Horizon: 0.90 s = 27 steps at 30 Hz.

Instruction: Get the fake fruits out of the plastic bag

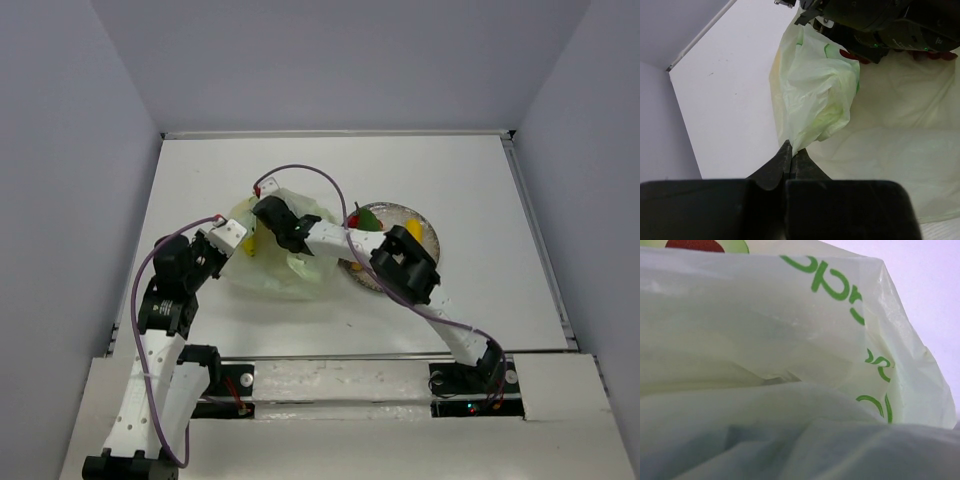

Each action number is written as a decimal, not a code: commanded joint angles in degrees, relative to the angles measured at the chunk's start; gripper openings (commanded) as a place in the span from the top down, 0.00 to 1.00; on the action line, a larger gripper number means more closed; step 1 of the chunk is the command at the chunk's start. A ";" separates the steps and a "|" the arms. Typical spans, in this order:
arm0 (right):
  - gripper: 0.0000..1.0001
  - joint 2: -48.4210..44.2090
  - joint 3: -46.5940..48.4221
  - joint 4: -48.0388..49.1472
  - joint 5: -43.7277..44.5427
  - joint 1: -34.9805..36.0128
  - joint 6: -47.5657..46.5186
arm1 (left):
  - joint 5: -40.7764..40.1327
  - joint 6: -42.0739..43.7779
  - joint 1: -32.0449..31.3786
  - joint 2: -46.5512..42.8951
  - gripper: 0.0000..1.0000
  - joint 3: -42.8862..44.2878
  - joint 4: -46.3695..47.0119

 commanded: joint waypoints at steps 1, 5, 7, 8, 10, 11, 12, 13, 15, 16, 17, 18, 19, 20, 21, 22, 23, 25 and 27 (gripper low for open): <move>0.99 -5.21 -2.70 -1.16 -7.85 -0.31 -0.48 | -0.22 -1.72 0.47 0.15 1.00 1.74 2.41; 0.99 -14.52 -7.18 -0.37 -21.19 0.21 -5.65 | -2.86 -3.83 0.56 2.08 1.00 2.45 4.61; 0.99 -21.11 -11.04 0.33 -29.89 0.21 -7.17 | -4.26 -4.80 0.56 3.92 1.00 3.41 5.23; 0.99 -23.22 -12.54 0.77 -32.30 0.21 -7.43 | -4.70 -5.85 0.56 4.54 1.00 3.76 5.75; 0.99 -28.67 -15.71 1.39 -39.30 0.21 -8.05 | -5.50 -6.91 0.56 6.21 1.00 4.82 6.19; 0.99 -30.17 -16.32 1.30 -41.18 0.21 -8.39 | -5.50 -6.91 0.56 6.65 1.00 5.00 6.20; 0.99 -31.58 -16.85 1.30 -43.02 0.21 -8.49 | -5.50 -6.91 0.56 6.83 1.00 5.17 6.28; 0.99 -32.81 -17.21 1.39 -44.52 0.21 -8.57 | -5.24 -6.91 0.65 6.91 1.00 5.26 6.46; 0.99 -35.71 -16.69 1.39 -48.75 0.21 -7.79 | -4.71 -6.65 0.65 6.74 1.00 5.26 6.55; 0.99 -36.42 -15.46 1.65 -49.89 0.21 -6.83 | -4.53 -6.56 0.65 6.57 1.00 5.26 6.55; 0.99 -37.38 -14.49 2.00 -50.16 0.21 -5.42 | -4.44 -6.47 0.65 6.48 1.00 5.18 6.46; 0.99 -37.74 -13.61 2.70 -50.08 0.21 -3.32 | -4.27 -5.86 0.65 6.13 1.00 5.00 6.37; 0.99 -38.00 -12.56 3.14 -49.99 -0.48 -2.34 | -4.18 -5.51 0.65 5.86 1.00 4.91 6.37; 0.99 -38.35 -11.68 3.67 -49.46 -0.49 -1.55 | -4.09 -5.25 0.65 5.60 1.00 4.39 6.37; 0.99 -38.97 -9.84 4.19 -49.29 -1.10 0.02 | -4.27 -4.98 0.65 5.08 1.00 4.21 6.29; 0.99 -39.32 -9.04 5.50 -49.20 -1.11 0.56 | -4.35 -4.72 0.65 4.81 1.00 3.95 6.29; 0.99 -39.67 -8.17 5.95 -48.33 -1.63 1.61 | -4.44 -4.63 0.65 4.55 1.00 3.68 6.02; 0.99 -40.73 -4.57 5.96 -47.27 -2.77 2.84 | -4.53 -4.54 0.56 4.10 1.00 3.51 5.76; 0.99 -42.22 -3.15 5.78 -44.54 -5.49 5.92 | -4.44 -4.45 0.56 3.75 1.00 3.50 5.41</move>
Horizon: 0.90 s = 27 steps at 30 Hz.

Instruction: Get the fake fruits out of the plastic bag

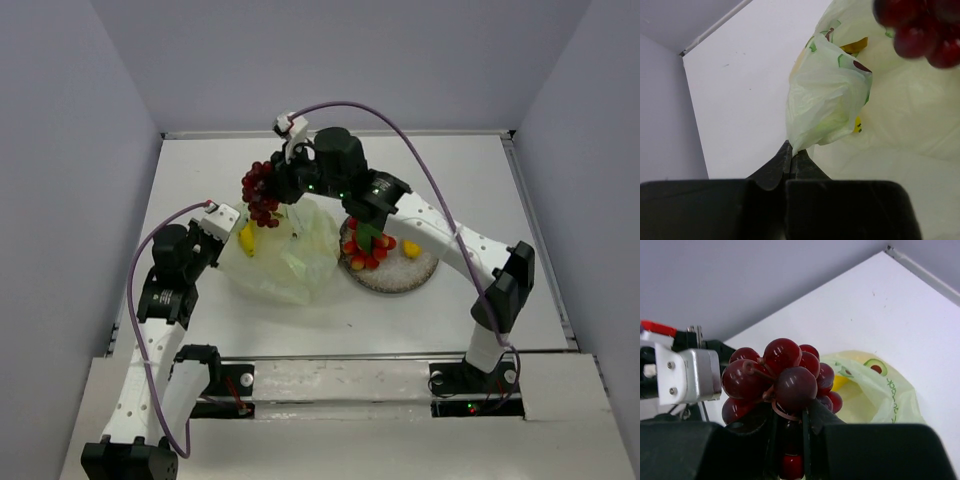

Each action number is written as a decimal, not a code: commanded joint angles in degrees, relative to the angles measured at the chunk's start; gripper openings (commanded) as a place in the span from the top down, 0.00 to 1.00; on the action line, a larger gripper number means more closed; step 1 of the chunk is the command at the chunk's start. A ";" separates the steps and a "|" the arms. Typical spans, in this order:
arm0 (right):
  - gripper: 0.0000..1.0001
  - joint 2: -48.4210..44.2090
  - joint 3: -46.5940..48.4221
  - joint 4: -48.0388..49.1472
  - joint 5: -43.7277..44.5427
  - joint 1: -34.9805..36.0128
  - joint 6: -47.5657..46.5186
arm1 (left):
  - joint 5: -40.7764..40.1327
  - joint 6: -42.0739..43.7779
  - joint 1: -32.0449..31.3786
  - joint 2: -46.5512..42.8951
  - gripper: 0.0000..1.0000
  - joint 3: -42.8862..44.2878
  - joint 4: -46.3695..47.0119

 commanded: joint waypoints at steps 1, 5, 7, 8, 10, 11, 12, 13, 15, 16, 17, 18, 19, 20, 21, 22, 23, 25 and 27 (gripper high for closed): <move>0.99 -7.22 6.25 4.43 2.93 -5.49 7.08 | 0.19 0.73 0.21 -1.30 1.00 0.84 1.45; 0.99 -14.78 -1.46 -0.05 14.86 -12.09 8.94 | 0.72 0.73 0.21 -1.21 1.00 0.93 1.62; 0.99 -17.60 -5.16 -4.60 18.57 -14.12 8.24 | 0.98 0.64 0.21 -0.95 1.00 0.93 1.71; 0.99 -20.22 -8.57 -6.28 21.80 -14.73 8.93 | 1.07 0.64 0.21 -0.95 1.00 0.93 1.80; 0.99 -22.70 -11.49 -10.94 26.64 -15.53 9.90 | 1.33 0.82 0.12 -0.86 1.00 0.75 1.89; 0.99 -25.06 -14.11 -12.52 27.97 -16.31 11.47 | 1.42 0.90 0.12 -0.86 1.00 0.75 1.98; 0.99 -26.22 -15.53 -13.93 29.12 -16.32 12.27 | 1.42 1.08 0.12 -0.86 1.00 0.66 2.06; 0.99 -27.45 -16.76 -16.38 30.61 -17.28 13.15 | 1.51 1.17 0.12 -0.68 1.00 0.66 2.06; 0.99 -30.17 -20.19 -20.16 31.94 -18.86 16.14 | 1.86 1.17 0.12 -0.60 1.00 0.57 2.15; 0.99 -30.97 -21.25 -21.14 31.94 -18.87 17.10 | 2.03 1.17 0.12 -0.60 1.00 0.57 2.15; 0.99 -31.58 -22.21 -22.28 32.29 -18.87 18.94 | 2.12 1.17 0.12 -0.60 1.00 0.40 2.15; 0.99 -32.28 -24.31 -23.17 32.38 -18.87 19.74 | 2.30 1.17 0.12 -0.60 1.00 0.31 2.24; 0.99 -33.60 -25.38 -24.48 32.38 -18.87 20.71 | 2.39 1.17 0.12 -0.60 1.00 0.22 2.24; 0.99 -34.31 -26.43 -25.02 32.47 -18.87 22.89 | 2.39 1.17 0.12 -0.60 1.00 0.14 2.33; 0.99 -35.01 -27.75 -25.46 32.47 -18.87 23.70 | 2.48 1.25 0.12 -0.60 1.00 0.05 2.33; 0.99 -36.23 -30.20 -26.59 32.73 -18.87 24.84 | 2.48 1.26 0.12 -0.60 1.00 0.05 2.42; 0.99 -36.94 -31.61 -27.12 33.26 -18.87 25.98 | 2.48 1.26 0.04 -0.60 1.00 0.13 2.50; 0.99 -38.87 -36.08 -27.31 33.00 -18.87 28.53 | 2.56 1.26 0.04 -0.60 1.00 0.13 2.50; 0.99 -39.58 -38.65 -26.78 31.69 -18.87 30.03 | 2.56 1.52 0.04 -0.60 1.00 0.13 2.59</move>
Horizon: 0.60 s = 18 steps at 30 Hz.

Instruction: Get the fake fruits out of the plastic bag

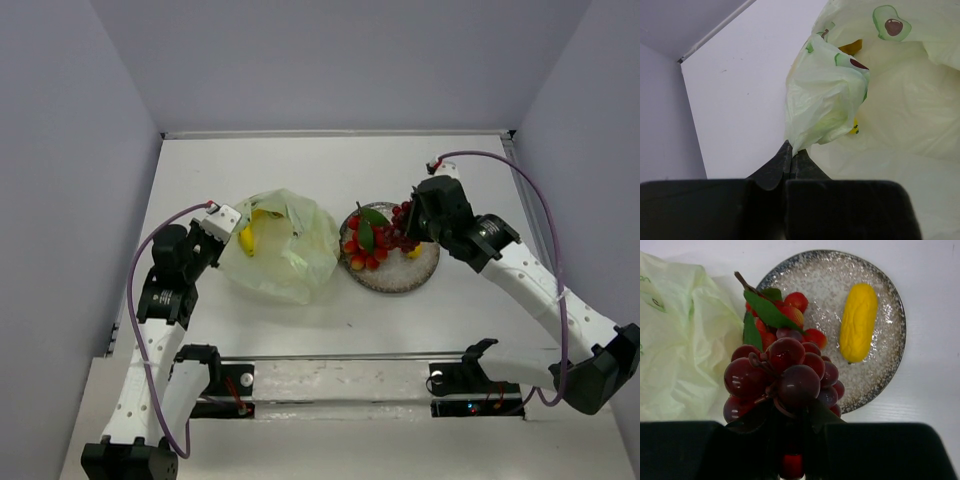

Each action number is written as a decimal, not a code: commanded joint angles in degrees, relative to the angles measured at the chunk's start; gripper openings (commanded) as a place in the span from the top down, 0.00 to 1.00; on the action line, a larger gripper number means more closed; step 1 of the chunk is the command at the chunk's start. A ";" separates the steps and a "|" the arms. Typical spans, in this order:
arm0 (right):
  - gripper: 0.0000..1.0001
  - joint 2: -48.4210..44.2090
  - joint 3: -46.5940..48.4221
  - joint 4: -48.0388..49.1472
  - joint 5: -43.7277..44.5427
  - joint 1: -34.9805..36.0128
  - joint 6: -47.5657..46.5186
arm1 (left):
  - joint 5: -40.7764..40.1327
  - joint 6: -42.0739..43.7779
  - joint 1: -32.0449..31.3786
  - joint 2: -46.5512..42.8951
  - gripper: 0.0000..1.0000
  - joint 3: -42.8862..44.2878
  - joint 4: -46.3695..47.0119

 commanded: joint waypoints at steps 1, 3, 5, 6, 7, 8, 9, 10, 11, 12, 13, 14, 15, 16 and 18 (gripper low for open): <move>0.99 -3.89 -5.01 0.60 0.47 -0.20 6.19 | 1.01 0.67 0.04 -0.16 1.00 0.07 2.57; 0.99 -3.98 -6.43 2.01 -0.94 -0.20 6.71 | 1.01 0.93 0.12 -0.07 1.00 -0.02 2.57; 0.99 -4.59 -8.45 3.50 -1.91 -0.20 6.98 | 1.01 1.11 0.04 -0.07 1.00 -0.11 2.57; 0.99 -4.69 -8.98 4.82 -2.08 -0.20 6.98 | 1.01 1.11 0.04 0.02 1.00 -0.11 2.57; 0.99 -4.69 -9.60 5.53 -2.17 -0.20 6.89 | 1.01 1.11 0.04 -0.07 1.00 -0.11 2.57; 0.99 -4.60 -10.12 6.23 -2.00 -0.20 6.72 | 1.01 1.11 0.04 0.02 1.00 -0.11 2.66; 0.99 -3.99 -10.91 6.59 -1.47 -0.20 6.37 | 1.01 1.19 0.04 0.02 1.00 -0.11 2.66; 0.99 -3.46 -11.36 7.28 -1.12 -0.20 6.19 | 1.01 1.11 0.04 0.02 1.00 -0.02 2.75; 0.99 -3.02 -11.53 7.73 -0.68 -0.72 5.93 | 1.01 1.02 0.12 0.02 1.00 -0.11 2.75; 0.99 -1.97 -11.80 8.43 -0.42 -0.73 5.58 | 1.01 1.11 0.04 -0.07 1.00 -0.11 2.75; 0.99 -1.53 -11.80 8.87 -0.24 -0.73 5.23 | 0.93 1.11 0.04 -0.07 1.00 -0.11 2.66; 0.99 -1.00 -11.89 9.31 -0.15 -0.73 4.61 | 0.84 1.11 0.04 -0.16 1.00 -0.02 2.75; 0.99 -0.47 -11.97 9.66 -0.15 -0.73 4.35 | 0.75 1.11 0.04 -0.16 1.00 -0.02 2.75; 0.99 0.66 -11.89 10.10 -0.06 -1.25 4.00 | 0.49 1.19 0.04 -0.25 1.00 -0.02 2.75; 0.99 1.99 -11.71 10.72 -0.06 -1.26 3.12 | 0.40 1.19 0.04 -0.25 1.00 -0.02 2.75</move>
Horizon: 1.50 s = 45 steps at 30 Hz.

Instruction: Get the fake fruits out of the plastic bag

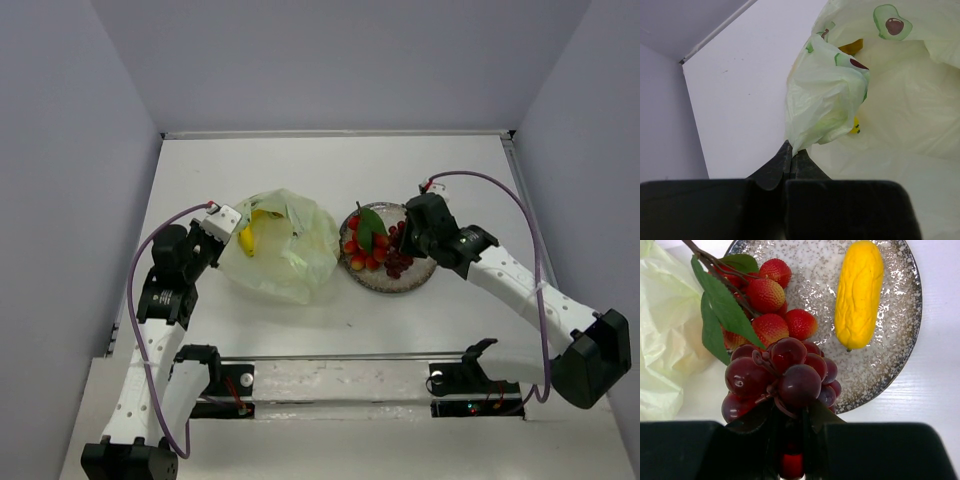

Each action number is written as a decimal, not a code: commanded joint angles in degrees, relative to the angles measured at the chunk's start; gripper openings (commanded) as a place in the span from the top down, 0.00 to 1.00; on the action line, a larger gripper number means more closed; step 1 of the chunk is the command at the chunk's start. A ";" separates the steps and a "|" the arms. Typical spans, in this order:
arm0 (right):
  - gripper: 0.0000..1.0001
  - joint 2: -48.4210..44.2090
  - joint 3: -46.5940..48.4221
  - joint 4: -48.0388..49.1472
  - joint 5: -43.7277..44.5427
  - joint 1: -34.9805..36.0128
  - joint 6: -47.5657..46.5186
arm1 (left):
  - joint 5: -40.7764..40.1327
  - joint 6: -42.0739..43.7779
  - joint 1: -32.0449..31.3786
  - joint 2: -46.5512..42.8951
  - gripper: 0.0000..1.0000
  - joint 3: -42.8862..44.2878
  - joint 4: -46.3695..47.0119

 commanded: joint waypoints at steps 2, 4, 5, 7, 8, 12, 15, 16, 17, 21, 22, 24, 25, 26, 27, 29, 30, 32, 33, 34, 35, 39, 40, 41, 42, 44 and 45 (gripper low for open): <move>0.85 3.35 1.12 5.63 1.99 -1.13 -1.89 | 0.40 0.56 0.04 -0.25 1.00 0.00 2.72; 0.57 4.76 1.73 5.80 3.48 -1.13 -2.76 | 0.48 0.56 0.04 -0.25 1.00 0.09 2.72; 0.45 5.55 2.26 5.89 4.18 -1.13 -3.21 | 0.57 0.56 0.04 -0.25 1.00 0.09 2.72; 0.35 8.10 4.54 5.89 6.03 -1.74 -5.05 | 0.66 0.73 0.04 -0.42 1.00 0.26 2.72; 0.31 10.02 6.64 6.07 6.73 -1.74 -5.67 | 0.66 0.82 0.04 -0.42 1.00 0.27 2.72; 0.16 15.56 14.62 5.98 5.96 -2.27 -12.15 | 0.92 1.61 0.04 -0.51 1.00 0.27 2.64; 0.17 17.94 19.91 4.75 4.20 -2.27 -15.50 | 0.84 1.97 0.04 -0.95 1.00 0.18 2.64; 0.18 19.08 23.32 4.05 3.67 -2.27 -18.30 | 1.01 2.05 0.04 -1.21 1.00 0.09 2.64; 0.18 19.79 25.36 3.18 2.88 -2.27 -19.46 | 1.10 2.14 0.04 -1.30 1.00 -0.08 2.64; 0.21 22.95 35.30 -2.71 -1.86 -1.22 -24.56 | 1.54 2.14 0.04 -1.83 1.00 -0.09 2.64; 0.21 23.05 37.40 -3.07 -3.00 -1.22 -25.09 | 1.54 2.14 0.04 -1.74 1.00 -0.09 2.64; 0.22 22.44 38.12 -3.07 -6.43 -0.60 -24.32 | 1.54 2.06 0.04 -1.92 1.00 -0.17 2.72; 0.22 21.82 38.04 -2.03 -6.88 -0.60 -23.26 | 1.54 2.05 0.04 -2.00 1.00 -0.26 2.72; 0.22 20.69 37.34 -1.32 -7.49 -0.60 -22.38 | 1.54 2.05 0.04 -2.09 1.00 -0.44 2.72; 0.22 20.33 37.25 -0.36 -7.93 -0.60 -20.98 | 1.63 1.88 0.04 -2.18 1.00 -0.61 2.72; 0.24 20.41 37.77 -0.35 -9.16 -0.60 -20.61 | 1.72 1.88 0.04 -2.35 1.00 -0.79 2.64; 0.30 20.85 38.73 -0.44 -11.95 -0.60 -21.48 | 1.89 1.97 0.04 -2.53 1.00 -0.88 2.55; 0.35 20.94 39.26 0.00 -15.91 2.02 -23.59 | 1.80 1.88 0.04 -2.53 1.00 -0.70 2.37; 0.36 21.02 40.05 0.44 -15.85 4.30 -26.65 | 1.80 1.88 0.04 -2.71 1.00 -0.61 2.29; 0.36 21.20 40.75 1.83 -15.85 6.84 -28.51 | 1.72 1.79 0.04 -2.79 1.00 -0.61 2.20; 0.36 21.55 41.72 2.46 -16.98 11.92 -30.00 | 1.63 1.70 0.04 -2.88 1.00 -0.61 2.02; 0.39 25.15 45.94 9.30 -27.07 19.06 -27.59 | 1.37 0.57 0.04 -3.23 1.00 -0.61 1.93; 0.40 26.46 46.38 10.71 -27.79 19.96 -25.82 | 1.10 0.13 0.04 -3.23 1.00 -0.61 1.93; 0.40 29.69 47.43 12.03 -27.10 20.66 -23.97 | 0.93 -0.84 0.04 -3.15 1.00 -0.53 2.02; 0.41 31.64 48.05 12.22 -26.66 21.97 -20.74 | -0.03 -1.72 0.04 -3.06 1.00 -0.53 2.20; 0.44 36.72 49.10 12.31 -23.69 24.00 -17.38 | -0.92 -4.08 0.04 -2.80 1.00 -0.44 2.63; 0.45 38.32 49.37 12.31 -22.80 24.01 -16.41 | -0.92 -4.62 0.04 -2.62 1.00 -0.52 2.64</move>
